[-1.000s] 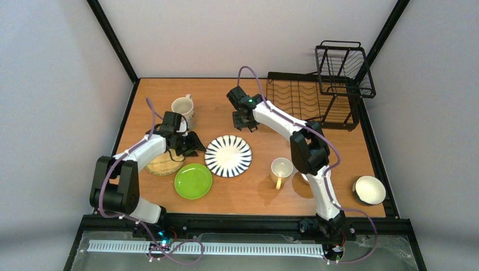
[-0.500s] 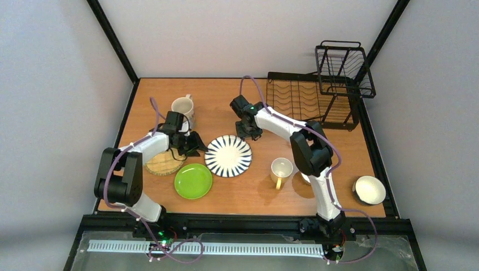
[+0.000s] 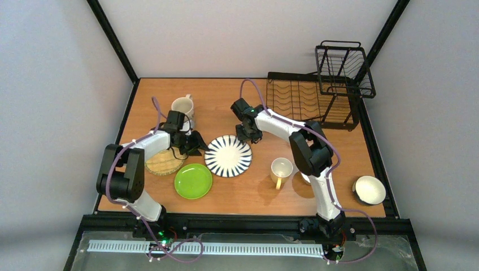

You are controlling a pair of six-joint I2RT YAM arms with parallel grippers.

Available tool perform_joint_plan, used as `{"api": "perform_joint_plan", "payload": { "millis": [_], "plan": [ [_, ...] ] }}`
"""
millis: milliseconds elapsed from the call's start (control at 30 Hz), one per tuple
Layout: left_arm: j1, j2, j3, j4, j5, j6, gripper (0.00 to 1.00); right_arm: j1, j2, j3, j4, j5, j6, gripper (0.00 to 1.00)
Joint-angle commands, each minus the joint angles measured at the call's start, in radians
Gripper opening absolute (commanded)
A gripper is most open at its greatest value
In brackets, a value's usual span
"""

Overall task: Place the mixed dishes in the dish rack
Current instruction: Move the plate to the center of the board.

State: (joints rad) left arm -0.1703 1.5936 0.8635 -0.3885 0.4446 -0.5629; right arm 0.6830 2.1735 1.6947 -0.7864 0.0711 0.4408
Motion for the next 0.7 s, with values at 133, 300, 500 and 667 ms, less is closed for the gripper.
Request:
{"api": "perform_joint_plan", "payload": {
  "millis": [133, 300, 500, 667],
  "plan": [
    [-0.006, 0.056, 0.044, 0.01, 0.045, 0.038, 0.91, -0.007, -0.02, -0.045, 0.026, -0.031, -0.007, 0.82],
    [-0.005, 0.074, 0.047, 0.014, 0.059, 0.044, 0.91, -0.01, -0.018, -0.061, 0.039, -0.056, -0.005, 0.82],
    [-0.006, 0.093, 0.051, 0.018, 0.082, 0.052, 0.88, -0.017, -0.018, -0.073, 0.045, -0.063, -0.007, 0.81],
    [-0.006, 0.095, 0.049, 0.038, 0.114, 0.045, 0.87, -0.021, -0.015, -0.083, 0.054, -0.094, -0.005, 0.8]
  ]
}}
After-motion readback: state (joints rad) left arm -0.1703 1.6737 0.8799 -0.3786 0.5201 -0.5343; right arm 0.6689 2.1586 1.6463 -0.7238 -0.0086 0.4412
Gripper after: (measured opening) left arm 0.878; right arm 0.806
